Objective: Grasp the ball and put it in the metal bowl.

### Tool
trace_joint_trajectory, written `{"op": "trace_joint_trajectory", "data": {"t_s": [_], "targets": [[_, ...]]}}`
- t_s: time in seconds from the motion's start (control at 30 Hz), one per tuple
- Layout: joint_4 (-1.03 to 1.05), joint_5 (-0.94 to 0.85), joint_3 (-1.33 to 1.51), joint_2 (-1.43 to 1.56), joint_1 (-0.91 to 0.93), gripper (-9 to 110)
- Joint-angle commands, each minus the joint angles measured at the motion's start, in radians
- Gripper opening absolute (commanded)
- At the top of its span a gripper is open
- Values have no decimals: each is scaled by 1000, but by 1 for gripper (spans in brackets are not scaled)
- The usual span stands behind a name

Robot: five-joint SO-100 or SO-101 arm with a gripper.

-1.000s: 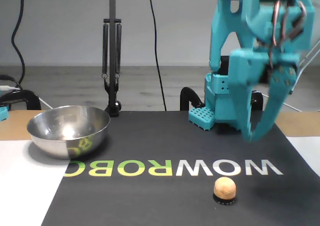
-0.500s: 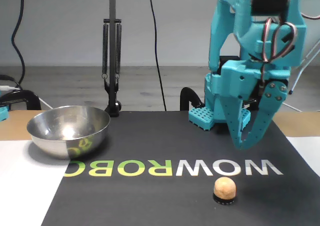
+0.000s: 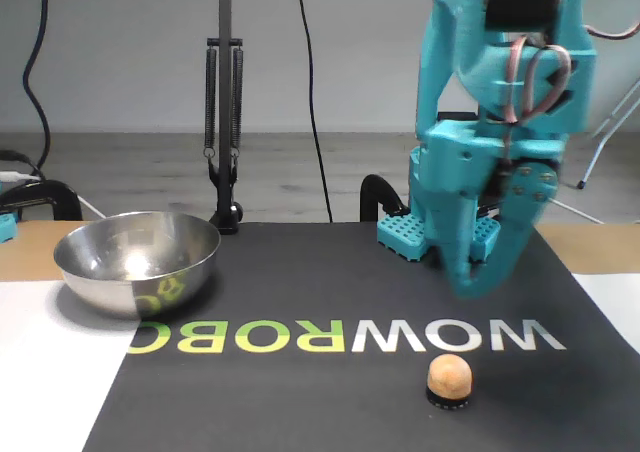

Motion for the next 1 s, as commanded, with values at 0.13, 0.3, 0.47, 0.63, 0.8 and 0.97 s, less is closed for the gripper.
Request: {"op": "trace_joint_trajectory", "data": {"t_s": [0.13, 0.3, 0.47, 0.63, 0.8, 0.97], "targets": [[3, -6, -29, 6, 14, 11], [6, -6, -29, 6, 32, 31], [-5, 0, -28, 5, 37, 31], [-6, 0, 6, 14, 57, 31], [-6, -5, 9, 6, 57, 31], [-6, -5, 9, 6, 57, 32]]}}
